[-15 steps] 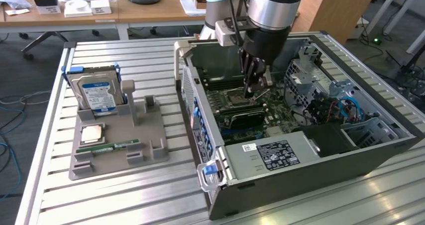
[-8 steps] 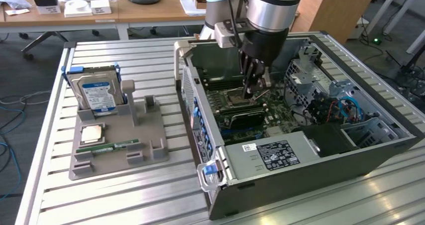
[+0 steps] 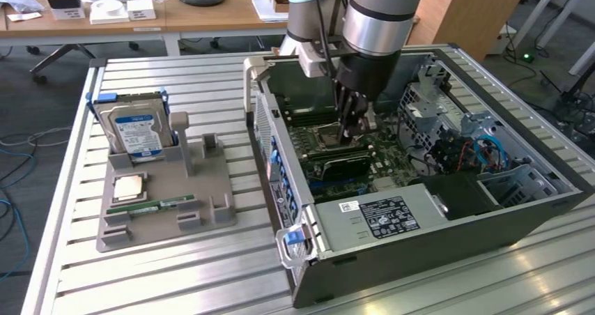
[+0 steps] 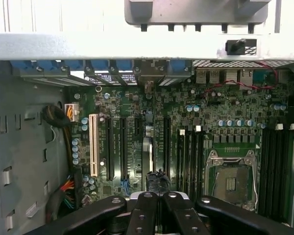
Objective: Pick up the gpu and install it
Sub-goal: 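Press down on the gpu until it lock into place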
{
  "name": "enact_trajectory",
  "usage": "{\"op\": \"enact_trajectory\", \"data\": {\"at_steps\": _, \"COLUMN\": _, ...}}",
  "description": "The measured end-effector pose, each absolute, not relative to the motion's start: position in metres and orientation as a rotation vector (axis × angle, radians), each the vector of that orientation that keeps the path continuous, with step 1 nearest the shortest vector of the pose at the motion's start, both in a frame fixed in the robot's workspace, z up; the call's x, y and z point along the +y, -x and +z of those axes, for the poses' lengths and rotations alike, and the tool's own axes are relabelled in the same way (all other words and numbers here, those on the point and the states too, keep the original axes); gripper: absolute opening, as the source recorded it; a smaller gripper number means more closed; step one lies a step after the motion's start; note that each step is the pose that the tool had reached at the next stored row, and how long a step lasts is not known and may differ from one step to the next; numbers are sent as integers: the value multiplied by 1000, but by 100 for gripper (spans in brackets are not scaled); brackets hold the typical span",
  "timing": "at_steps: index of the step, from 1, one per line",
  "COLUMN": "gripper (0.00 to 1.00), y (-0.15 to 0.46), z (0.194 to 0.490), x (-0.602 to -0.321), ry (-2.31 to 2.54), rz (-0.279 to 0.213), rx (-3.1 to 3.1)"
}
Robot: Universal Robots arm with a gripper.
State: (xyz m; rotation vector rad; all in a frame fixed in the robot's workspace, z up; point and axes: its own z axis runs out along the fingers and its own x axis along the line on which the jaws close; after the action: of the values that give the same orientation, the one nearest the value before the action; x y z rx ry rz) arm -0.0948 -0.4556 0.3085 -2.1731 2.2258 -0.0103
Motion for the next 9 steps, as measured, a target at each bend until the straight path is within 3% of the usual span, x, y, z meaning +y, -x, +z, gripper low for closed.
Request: {"op": "enact_trajectory", "data": {"at_steps": 9, "gripper": 11, "y": 95, "z": 296, "x": -456, "ry": 2173, "rz": -10, "rx": 2226}}
